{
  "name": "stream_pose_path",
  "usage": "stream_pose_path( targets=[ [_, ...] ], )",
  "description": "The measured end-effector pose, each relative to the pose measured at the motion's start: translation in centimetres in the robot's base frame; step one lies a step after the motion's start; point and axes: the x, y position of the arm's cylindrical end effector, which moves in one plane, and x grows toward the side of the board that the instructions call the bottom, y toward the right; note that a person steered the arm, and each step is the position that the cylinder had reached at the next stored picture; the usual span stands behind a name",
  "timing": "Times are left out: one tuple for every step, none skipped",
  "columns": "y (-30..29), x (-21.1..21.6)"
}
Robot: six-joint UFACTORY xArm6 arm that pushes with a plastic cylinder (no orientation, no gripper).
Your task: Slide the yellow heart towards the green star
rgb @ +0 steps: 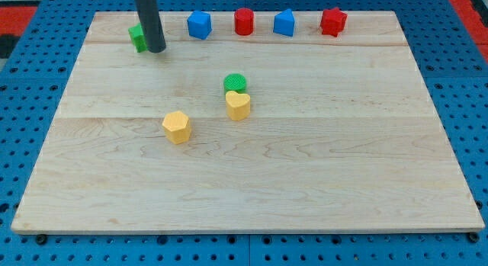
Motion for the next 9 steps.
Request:
stream_pose_path(
  targets=[
    [-1.4, -0.7],
    [1.3, -0.2],
    [8.1, 1.8],
    [17.3, 4.2],
    [21.9, 11.6],
    [20.3, 16.9],
    [17.5, 15.3],
    [14.8, 13.2],
    [9.8, 12.6]
  ],
)
